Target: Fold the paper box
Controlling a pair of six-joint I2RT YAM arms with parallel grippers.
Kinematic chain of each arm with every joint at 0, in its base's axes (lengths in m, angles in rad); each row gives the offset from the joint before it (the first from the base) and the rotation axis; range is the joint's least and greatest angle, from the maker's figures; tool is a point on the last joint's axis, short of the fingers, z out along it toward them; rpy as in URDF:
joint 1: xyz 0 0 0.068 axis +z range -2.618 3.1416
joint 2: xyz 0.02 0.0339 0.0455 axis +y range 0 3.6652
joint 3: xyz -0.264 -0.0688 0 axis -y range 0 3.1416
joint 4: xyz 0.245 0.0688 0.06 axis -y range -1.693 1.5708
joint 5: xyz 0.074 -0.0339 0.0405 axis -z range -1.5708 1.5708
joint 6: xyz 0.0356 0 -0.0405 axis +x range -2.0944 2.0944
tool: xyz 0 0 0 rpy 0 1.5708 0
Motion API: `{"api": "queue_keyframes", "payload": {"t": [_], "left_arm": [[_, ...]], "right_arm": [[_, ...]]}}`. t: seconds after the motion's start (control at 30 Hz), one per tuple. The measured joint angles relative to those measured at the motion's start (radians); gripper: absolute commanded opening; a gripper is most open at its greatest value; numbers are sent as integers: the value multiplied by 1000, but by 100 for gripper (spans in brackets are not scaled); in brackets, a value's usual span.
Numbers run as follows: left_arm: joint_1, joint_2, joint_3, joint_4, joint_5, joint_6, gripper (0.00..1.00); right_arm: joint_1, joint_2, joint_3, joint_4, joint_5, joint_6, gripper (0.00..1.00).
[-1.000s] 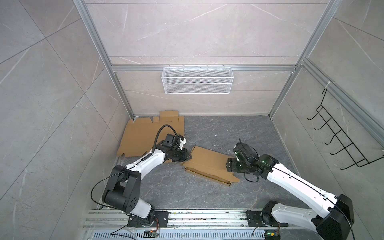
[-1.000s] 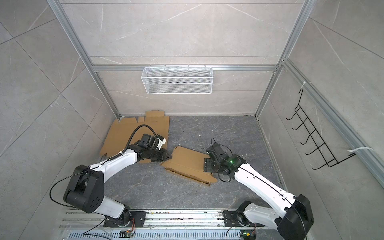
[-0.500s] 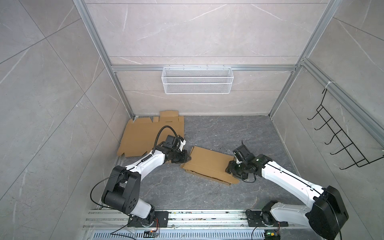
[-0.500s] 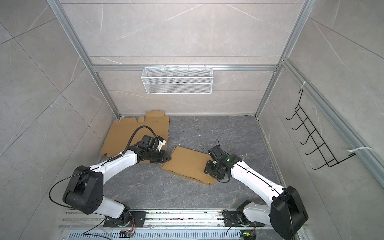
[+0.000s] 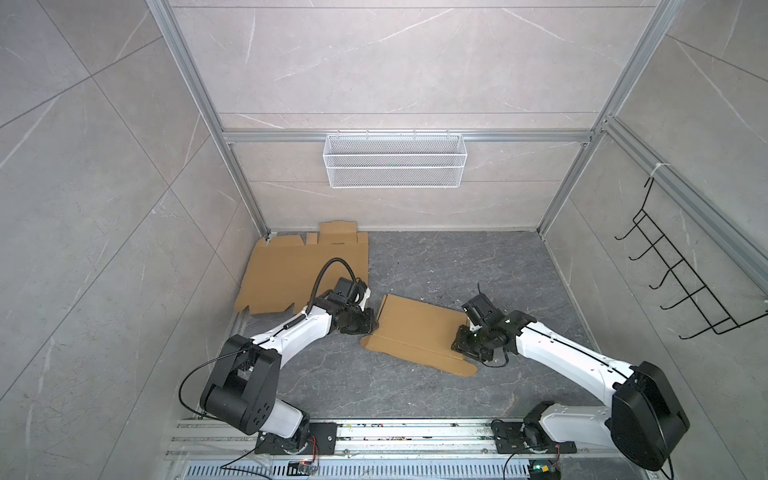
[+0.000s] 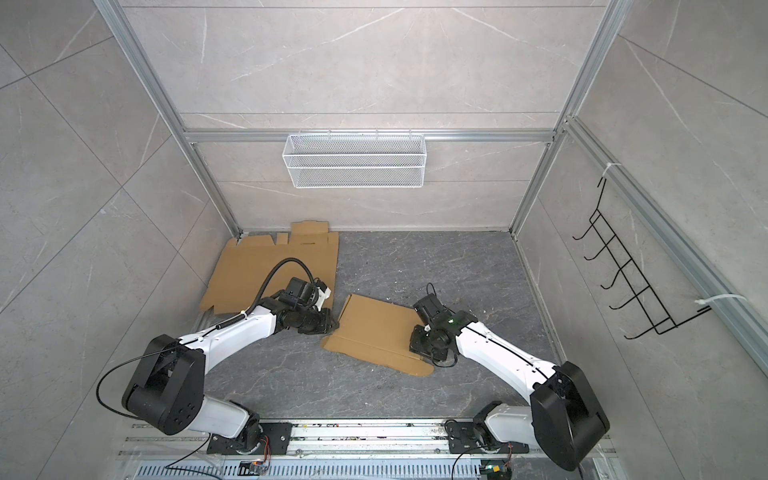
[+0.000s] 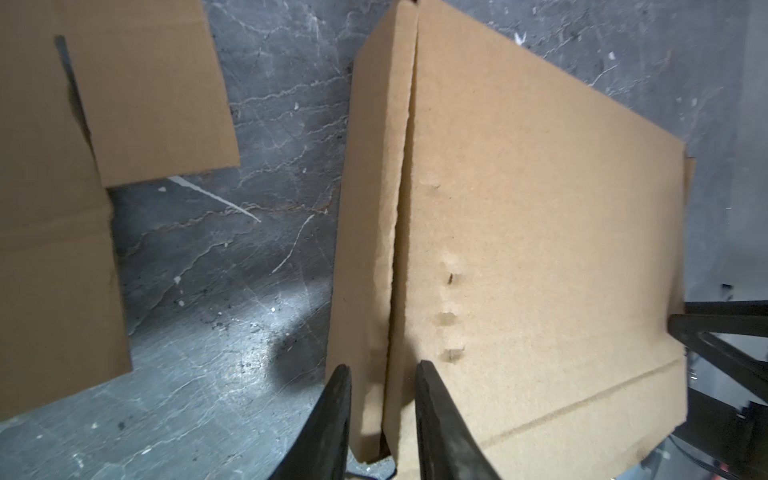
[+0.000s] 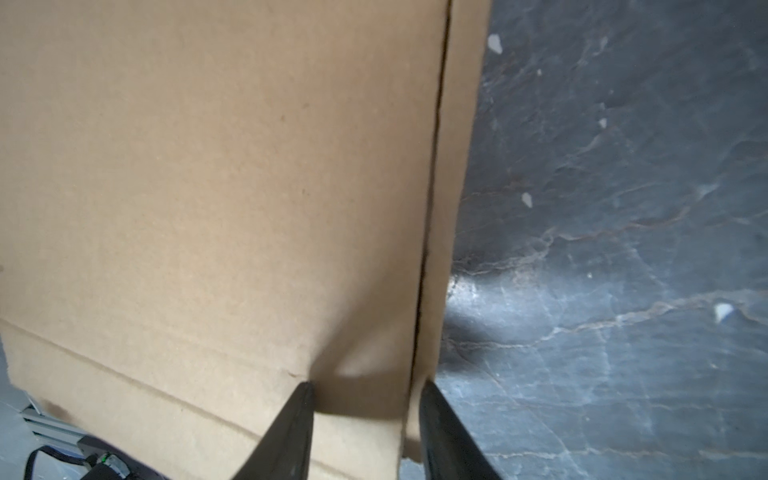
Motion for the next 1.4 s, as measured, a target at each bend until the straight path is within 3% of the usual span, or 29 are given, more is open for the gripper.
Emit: {"api": "queue_keyframes", "payload": {"t": [0.23,0.4,0.53,0.73,0.83,0.93,1.2,1.4], "left_arm": [[-14,0,12,-32,-55,3,32],[-15,-2,27,-60,-66,13,44],[-10,8,44,-60,-55,21,46],[-8,78,58,-22,-26,21,35],[-8,80,47,-4,-7,21,33],[-3,77,45,0,11,21,34],[85,27,43,63,117,0,65],[107,140,71,206,180,-11,69]], "right_arm": [[0,24,33,-27,29,-63,55],[-5,43,67,-120,114,-153,65],[-10,52,95,-153,134,-211,63],[-11,83,74,-122,119,-252,53],[-20,87,59,-96,91,-264,54],[-40,81,56,-87,62,-286,61],[-192,-21,37,-19,-139,-374,86],[-367,-74,-68,114,-343,-380,88]]}}
